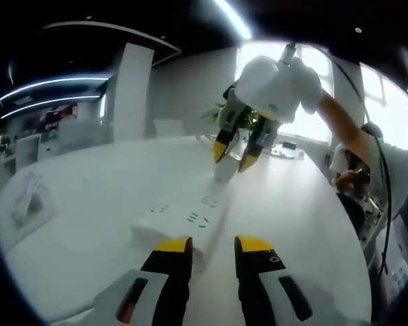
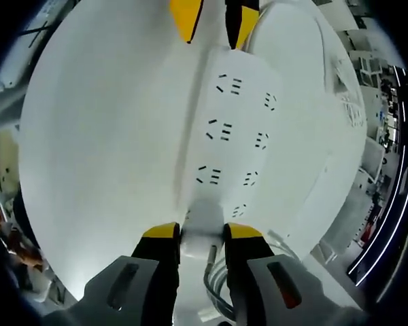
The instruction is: Straighten the power strip on the desk, plug the charger into it
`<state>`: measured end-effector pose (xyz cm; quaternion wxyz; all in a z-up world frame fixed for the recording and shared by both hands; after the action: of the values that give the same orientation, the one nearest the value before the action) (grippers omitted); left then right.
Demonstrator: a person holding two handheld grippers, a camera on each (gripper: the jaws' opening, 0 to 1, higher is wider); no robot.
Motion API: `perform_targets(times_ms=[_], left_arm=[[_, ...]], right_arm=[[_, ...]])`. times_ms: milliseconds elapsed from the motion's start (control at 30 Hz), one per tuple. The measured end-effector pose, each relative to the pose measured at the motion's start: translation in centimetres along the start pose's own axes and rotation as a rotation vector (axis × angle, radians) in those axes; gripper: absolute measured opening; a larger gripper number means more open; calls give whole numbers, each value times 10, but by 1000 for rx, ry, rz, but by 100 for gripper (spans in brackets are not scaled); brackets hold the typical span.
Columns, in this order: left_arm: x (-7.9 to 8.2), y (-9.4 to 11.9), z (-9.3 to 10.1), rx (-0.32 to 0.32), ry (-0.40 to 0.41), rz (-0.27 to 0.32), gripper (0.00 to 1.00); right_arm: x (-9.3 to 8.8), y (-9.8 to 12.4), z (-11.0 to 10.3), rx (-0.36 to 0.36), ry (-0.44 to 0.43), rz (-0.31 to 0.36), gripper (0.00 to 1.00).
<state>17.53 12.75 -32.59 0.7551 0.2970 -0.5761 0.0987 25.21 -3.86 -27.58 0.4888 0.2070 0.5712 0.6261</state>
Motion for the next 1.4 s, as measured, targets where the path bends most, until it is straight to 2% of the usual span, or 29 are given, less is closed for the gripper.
perform_targets(times_ms=[267, 433, 500, 600, 633, 733, 833, 867, 967, 1033, 1200, 1300, 1400], left_arm=[[0, 0, 2, -4, -5, 1, 25], [-1, -1, 3, -4, -5, -3, 25], [-1, -1, 2, -4, -2, -4, 25], [-2, -1, 2, -3, 0, -6, 25], [-3, -1, 3, -4, 0, -7, 25], [-3, -2, 4, -9, -1, -9, 25], [-3, -2, 5, -15, 0, -10, 25], [-3, -2, 5, -15, 1, -12, 25], [-3, -1, 5, -16, 2, -12, 25], [-2, -1, 4, -15, 3, -12, 25], [-1, -1, 4, -15, 7, -7, 25], [-1, -1, 4, -18, 12, -5, 25], [0, -1, 4, -24, 19, -1, 25]], right_arm=[[-2, -3, 0, -19, -23, 36, 25], [-8, -2, 0, -25, -101, 136, 24], [-7, -2, -1, -27, -96, 131, 24], [0, -2, -2, -42, -2, 61, 24], [0, -3, -2, -44, 6, 39, 24], [3, -3, -3, -46, 15, 28, 24], [1, -2, -2, -40, 7, 50, 24], [0, -2, -2, -31, -29, 87, 24], [-7, -2, 0, -28, -89, 132, 24], [-8, -2, 0, -30, -88, 147, 24], [-1, -3, 1, -27, -46, 140, 24], [2, -5, 3, 2, -13, 91, 24], [0, -5, 5, 30, -29, 114, 24]])
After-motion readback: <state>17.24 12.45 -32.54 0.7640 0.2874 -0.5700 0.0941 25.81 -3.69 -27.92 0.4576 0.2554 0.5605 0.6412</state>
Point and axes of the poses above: the point that each gripper's makers call its tool centre point, and the gripper's own axes: y roughly backward along the fingers, z roughly to its right, x roughly out of its top, the point moved 5 cm from there along y, roughly backward along the fingers, and after that the axes turned 1 degree about z, right-handed, at the moved point
